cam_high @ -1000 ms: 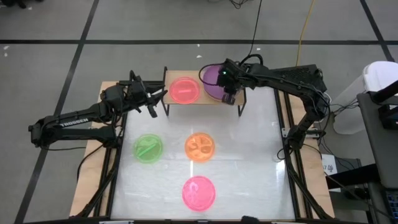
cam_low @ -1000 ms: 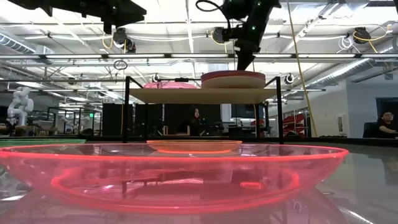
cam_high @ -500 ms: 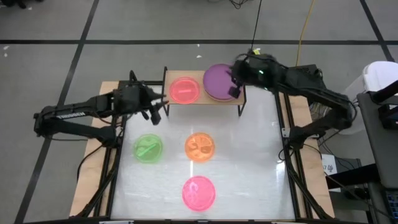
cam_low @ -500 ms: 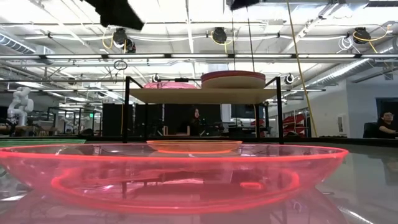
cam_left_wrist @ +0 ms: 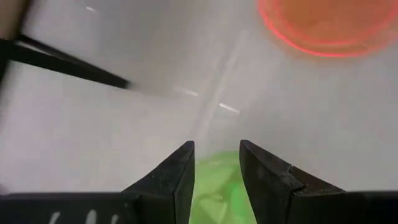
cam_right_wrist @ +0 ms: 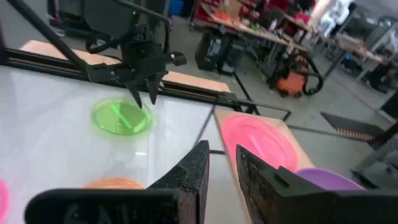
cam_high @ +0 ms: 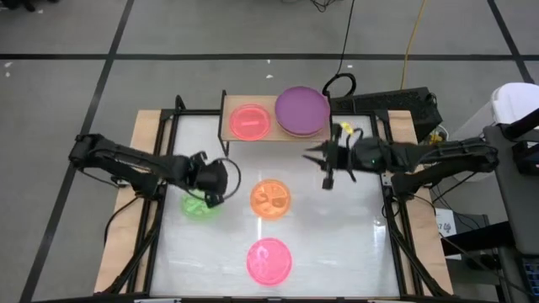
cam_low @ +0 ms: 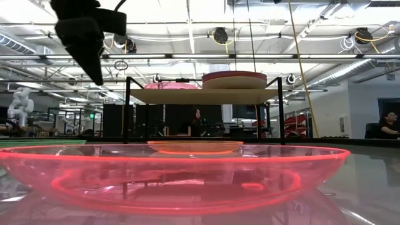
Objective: Place and stack plates onto a shelf
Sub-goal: Stack the green transparent plate on top of the pink transparent plate on the shelf
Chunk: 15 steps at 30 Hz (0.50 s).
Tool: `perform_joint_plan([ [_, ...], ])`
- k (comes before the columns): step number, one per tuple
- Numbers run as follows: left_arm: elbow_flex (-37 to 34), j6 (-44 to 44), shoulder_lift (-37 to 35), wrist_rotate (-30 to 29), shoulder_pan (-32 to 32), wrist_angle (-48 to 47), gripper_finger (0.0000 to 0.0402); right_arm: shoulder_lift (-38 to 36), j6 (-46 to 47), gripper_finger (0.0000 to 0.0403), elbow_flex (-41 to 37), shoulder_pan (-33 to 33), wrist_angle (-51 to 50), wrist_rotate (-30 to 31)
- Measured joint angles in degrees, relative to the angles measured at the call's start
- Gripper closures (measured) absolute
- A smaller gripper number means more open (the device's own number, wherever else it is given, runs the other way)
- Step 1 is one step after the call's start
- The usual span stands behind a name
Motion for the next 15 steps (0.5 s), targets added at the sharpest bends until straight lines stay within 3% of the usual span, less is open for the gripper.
perform_joint_plan([
  [7, -1.47, -10.62, 6.00, 1.21, -11.16, -0.05, 0.0268, -1.36, -0.98, 0.0339, -9.52, 4.82, 10.53, 7.05],
  [15, -4.69, -19.48, 10.40, 5.64, -19.12, 1.57, 0.0268, -1.41, -0.59, 0.0339, -10.37, 6.32, 12.00, 7.33],
])
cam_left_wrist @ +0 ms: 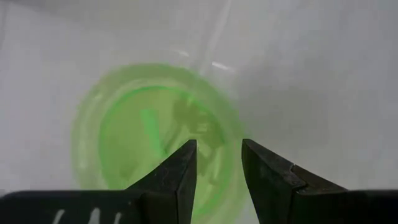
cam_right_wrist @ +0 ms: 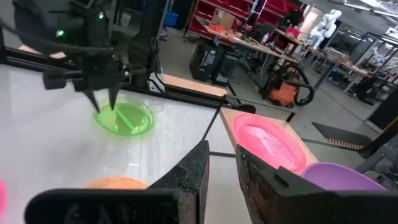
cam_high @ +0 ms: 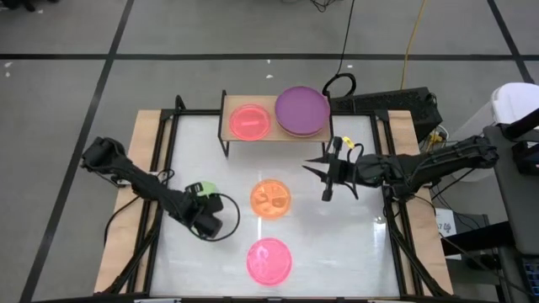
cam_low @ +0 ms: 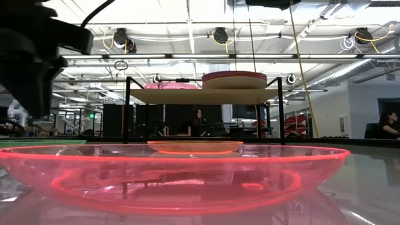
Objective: Place and stack plates onto a shelf
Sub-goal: Stack the green transparent plate on top of the pink transparent plate on the shelf
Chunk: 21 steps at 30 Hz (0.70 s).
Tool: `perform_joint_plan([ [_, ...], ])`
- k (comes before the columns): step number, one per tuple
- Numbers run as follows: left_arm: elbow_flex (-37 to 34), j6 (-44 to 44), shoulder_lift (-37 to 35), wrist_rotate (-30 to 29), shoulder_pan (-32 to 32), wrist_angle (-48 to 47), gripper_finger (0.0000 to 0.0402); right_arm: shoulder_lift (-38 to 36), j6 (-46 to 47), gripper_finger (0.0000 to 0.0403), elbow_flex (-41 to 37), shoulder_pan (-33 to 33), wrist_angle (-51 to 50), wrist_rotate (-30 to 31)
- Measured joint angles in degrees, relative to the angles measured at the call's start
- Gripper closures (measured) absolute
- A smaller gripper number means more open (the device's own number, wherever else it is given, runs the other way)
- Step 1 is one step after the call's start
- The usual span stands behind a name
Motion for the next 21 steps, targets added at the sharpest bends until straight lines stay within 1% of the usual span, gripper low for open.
perform_joint_plan([
  [5, -2.38, -3.37, 0.20, 0.12, -2.72, 6.09, 0.0267, 0.00, -0.11, 0.0339, 0.00, 0.00, 1.29, 0.04],
  [7, -3.18, -5.32, 0.20, 0.89, -3.31, 7.07, 0.0264, 0.00, -0.14, 0.0339, -0.02, -0.02, 2.00, 0.01],
  [10, -3.92, -7.47, 0.20, 1.80, -4.05, 7.16, 0.0245, 0.00, -0.16, 0.0339, -0.02, -0.02, 2.38, -0.03],
  [17, -6.89, -10.29, 0.18, 1.86, -4.03, 7.39, 0.0184, 0.24, 1.56, 0.0339, -0.03, 0.18, 1.74, -0.24],
  [21, -9.11, -11.94, 0.18, 1.98, -3.99, 7.71, 0.0168, 0.22, 2.24, 0.0339, -0.04, 0.98, 1.57, -0.31],
])
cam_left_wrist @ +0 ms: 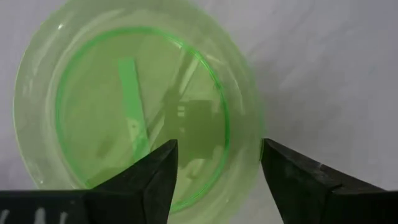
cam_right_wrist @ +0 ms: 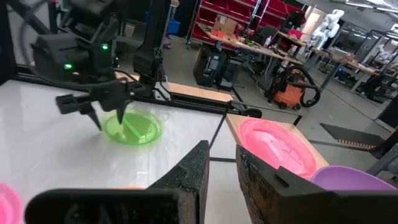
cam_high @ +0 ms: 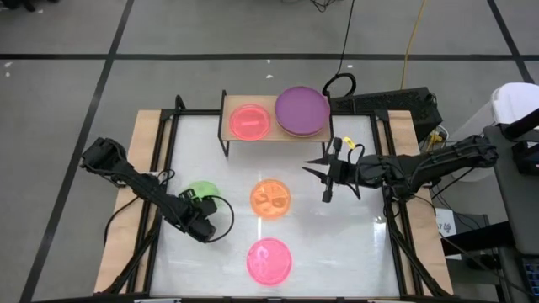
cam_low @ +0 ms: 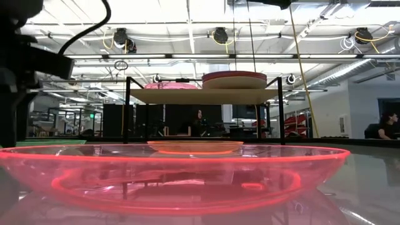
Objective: Place and stack plates onto a shelf
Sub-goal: Stack the green transparent plate on top of the pink transparent plate on the shelf
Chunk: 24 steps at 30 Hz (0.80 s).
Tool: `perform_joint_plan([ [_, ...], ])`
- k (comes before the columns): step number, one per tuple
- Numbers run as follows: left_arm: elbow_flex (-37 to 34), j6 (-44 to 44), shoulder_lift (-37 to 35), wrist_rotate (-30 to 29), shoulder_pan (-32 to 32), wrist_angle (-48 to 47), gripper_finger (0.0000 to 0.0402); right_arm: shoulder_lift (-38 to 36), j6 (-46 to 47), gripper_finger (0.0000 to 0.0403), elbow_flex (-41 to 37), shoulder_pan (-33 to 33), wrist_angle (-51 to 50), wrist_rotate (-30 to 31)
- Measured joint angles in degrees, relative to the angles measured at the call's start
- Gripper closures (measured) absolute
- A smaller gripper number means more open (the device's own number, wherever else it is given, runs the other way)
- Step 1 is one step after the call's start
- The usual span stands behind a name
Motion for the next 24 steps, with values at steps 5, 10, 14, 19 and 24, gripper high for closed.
perform_joint_plan([
  [5, -2.53, -0.93, -0.05, 0.47, -0.04, 2.56, 0.0167, 0.00, 0.18, 0.0339, 0.00, 0.82, 0.00, -0.04],
  [10, -4.26, -1.44, -0.26, 0.59, -0.07, 3.82, 0.0197, 0.00, 0.62, 0.0339, 0.00, 1.32, -0.01, -0.04],
  [14, -3.57, -0.59, -0.14, 1.28, -0.08, 4.11, 0.0281, 0.00, 0.62, 0.0339, -0.91, 1.81, 1.31, -0.01],
  [19, -0.90, 3.44, 0.02, 1.30, 0.09, 2.71, 0.0389, 0.00, 0.63, 0.0339, -2.02, 1.84, 1.34, 0.08],
  [24, 6.96, 7.94, -0.02, 0.38, 0.74, -5.06, 0.0397, 0.00, 1.48, 0.0339, -2.23, 1.84, 1.45, 0.14],
])
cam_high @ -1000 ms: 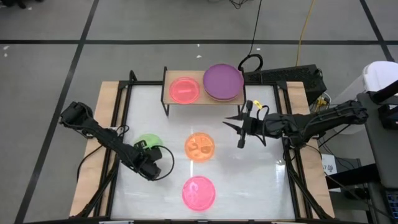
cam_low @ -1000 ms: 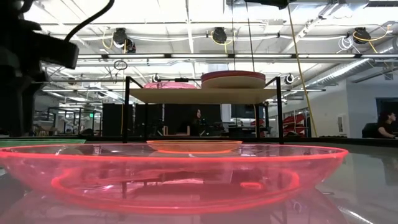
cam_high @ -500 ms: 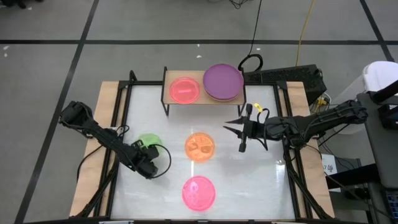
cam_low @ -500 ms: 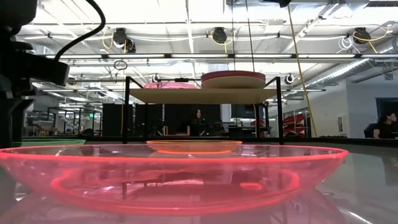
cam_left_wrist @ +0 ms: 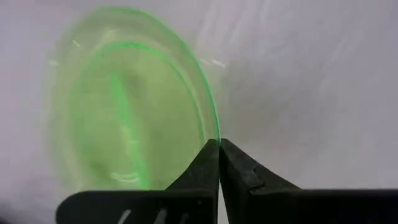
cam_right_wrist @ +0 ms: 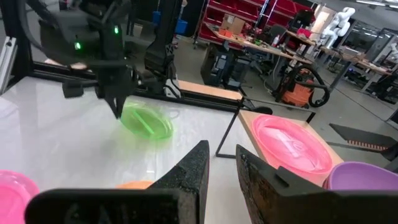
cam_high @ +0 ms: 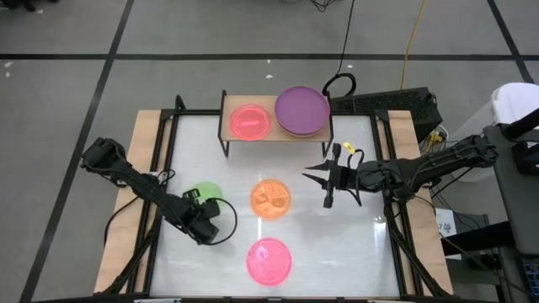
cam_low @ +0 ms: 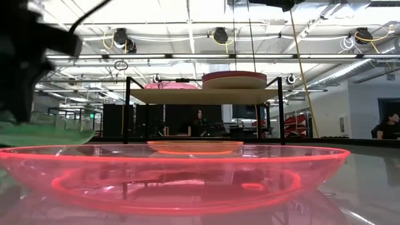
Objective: Place and stack plates onto a shelf
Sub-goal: Stack the green transparent plate on top of the pink transparent plate on the shelf
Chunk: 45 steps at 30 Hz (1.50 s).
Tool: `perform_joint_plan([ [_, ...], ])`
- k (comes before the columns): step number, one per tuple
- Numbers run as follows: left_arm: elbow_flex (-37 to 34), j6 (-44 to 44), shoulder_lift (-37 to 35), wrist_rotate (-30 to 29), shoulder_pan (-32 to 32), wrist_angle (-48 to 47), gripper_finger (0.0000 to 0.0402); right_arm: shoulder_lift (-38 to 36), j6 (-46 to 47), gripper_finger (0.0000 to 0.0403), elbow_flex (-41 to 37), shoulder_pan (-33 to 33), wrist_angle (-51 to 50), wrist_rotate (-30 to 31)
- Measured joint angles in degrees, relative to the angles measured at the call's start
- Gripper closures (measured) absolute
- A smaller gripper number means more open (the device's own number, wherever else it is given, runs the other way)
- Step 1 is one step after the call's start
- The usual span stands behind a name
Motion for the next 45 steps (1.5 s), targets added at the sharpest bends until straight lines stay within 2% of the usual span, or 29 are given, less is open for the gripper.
perform_joint_plan([
  [4, 10.34, 4.85, -0.02, -6.35, 0.39, -10.61, 0.0398, 0.01, 0.21, 0.0339, 0.00, 0.00, 0.29, 0.00],
  [9, 24.13, 14.24, -0.07, -21.50, 1.48, -22.35, 0.0399, 0.01, 0.62, 0.0339, 0.00, 0.00, 0.28, 0.00],
  [12, 30.45, 24.27, -0.11, -30.70, 3.91, -24.57, 0.0400, 0.02, 0.64, 0.0339, 0.00, 0.00, 0.30, 0.00],
  [15, 34.89, 37.77, -0.11, -33.97, 9.51, -22.75, 0.0400, 0.02, 0.64, 0.0339, 0.00, 0.00, 0.30, 0.00],
  [18, 36.77, 51.97, -0.12, -32.16, 17.36, -15.11, 0.0400, 0.00, 0.94, 0.0339, 0.00, 0.00, 0.30, -0.02],
  [22, 36.63, 66.45, -0.04, -22.86, 28.21, -5.56, 0.0400, 0.01, 1.69, 0.0339, 0.02, 0.00, 0.29, -0.13],
  [27, 36.35, 71.83, 1.10, -17.81, 39.14, -2.66, 0.0400, 0.02, 1.27, 0.0339, 0.01, 0.00, 0.28, -0.07],
  [30, 36.48, 73.77, 2.19, -13.84, 43.52, -1.12, 0.0400, 0.02, 0.62, 0.0339, 0.00, 0.00, 0.51, 1.42],
  [38, 36.44, 76.55, 7.12, -10.30, 46.98, 0.38, 0.0397, 0.00, 0.43, 0.0339, 0.02, 0.00, 2.49, 2.91],
  [45, 36.41, 77.77, 10.36, -9.96, 47.66, 0.55, 0.0336, 0.00, 1.31, 0.0339, 0.02, 0.00, 2.37, 2.88],
])
